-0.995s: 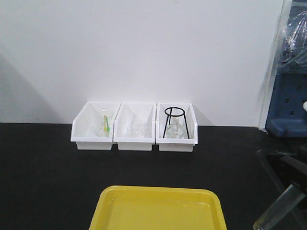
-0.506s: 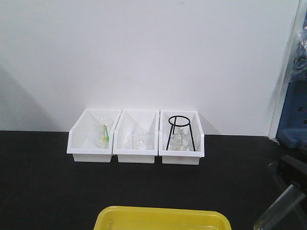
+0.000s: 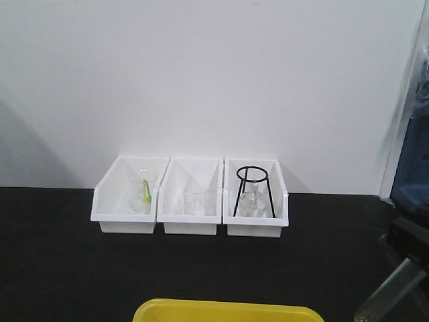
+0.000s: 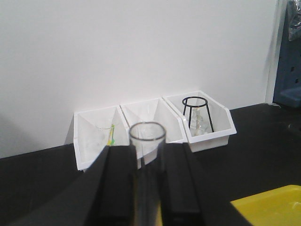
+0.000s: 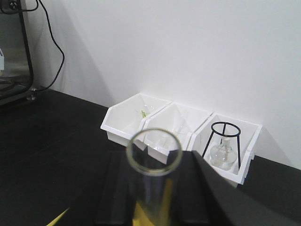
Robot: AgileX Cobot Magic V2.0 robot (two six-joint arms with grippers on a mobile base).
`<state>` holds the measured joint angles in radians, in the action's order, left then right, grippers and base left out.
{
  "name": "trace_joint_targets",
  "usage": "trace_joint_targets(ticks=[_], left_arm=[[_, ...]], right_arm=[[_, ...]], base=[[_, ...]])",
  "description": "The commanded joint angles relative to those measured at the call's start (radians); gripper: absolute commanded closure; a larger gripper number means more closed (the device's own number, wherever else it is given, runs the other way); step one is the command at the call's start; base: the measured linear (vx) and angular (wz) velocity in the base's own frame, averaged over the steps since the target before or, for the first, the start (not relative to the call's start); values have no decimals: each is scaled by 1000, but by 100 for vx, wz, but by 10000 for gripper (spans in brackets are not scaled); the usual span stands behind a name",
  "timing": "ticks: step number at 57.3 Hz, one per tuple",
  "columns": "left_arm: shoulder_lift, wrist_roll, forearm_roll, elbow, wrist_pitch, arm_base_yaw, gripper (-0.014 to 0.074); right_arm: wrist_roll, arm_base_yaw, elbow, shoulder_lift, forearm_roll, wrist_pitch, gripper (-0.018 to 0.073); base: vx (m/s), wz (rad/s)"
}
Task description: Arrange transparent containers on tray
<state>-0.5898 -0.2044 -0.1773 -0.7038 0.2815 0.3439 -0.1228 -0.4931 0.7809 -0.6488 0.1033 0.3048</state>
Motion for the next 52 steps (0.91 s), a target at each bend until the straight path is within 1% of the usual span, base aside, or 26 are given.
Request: trace_joint_targets(ticks=[1,27,31,36,39,43,44,47,52], left_arm=[[-3,-4,3,-34,-86,3,486],[-3,-4,3,-34,-83,3,486],[-11,-4,3,-34,-86,3,486],[-37,-4,8,-34,-47,4,486],[-66,-4,41,-34,-25,5,486],[-121,0,130,-36,-29,15,486],[-141,8,172,-38,-36,22,486],[-190,37,225,-43,-47,40,486],[-294,112,318,-60,-53,86,484]], right_arm=[[-5,5,28,1,-3,-88,502],[-3,5,28,-3,-2,-87,502],[18,5,28,-22,-2,-73,502],[57,5,28,-65,-2,-36,502],[80,5,28,-102,-2,-17,502],[117,5,28,-156,-2,-11,502],[123,5,28,-175,-2,-11,502],[138,5,29,-232,-2,-18,502],[174,5,29,-310,-2,-28,502]], base=[[0,0],[0,0],[0,0],[0,0],[0,0],[0,0],[0,0],[0,0],[0,0]])
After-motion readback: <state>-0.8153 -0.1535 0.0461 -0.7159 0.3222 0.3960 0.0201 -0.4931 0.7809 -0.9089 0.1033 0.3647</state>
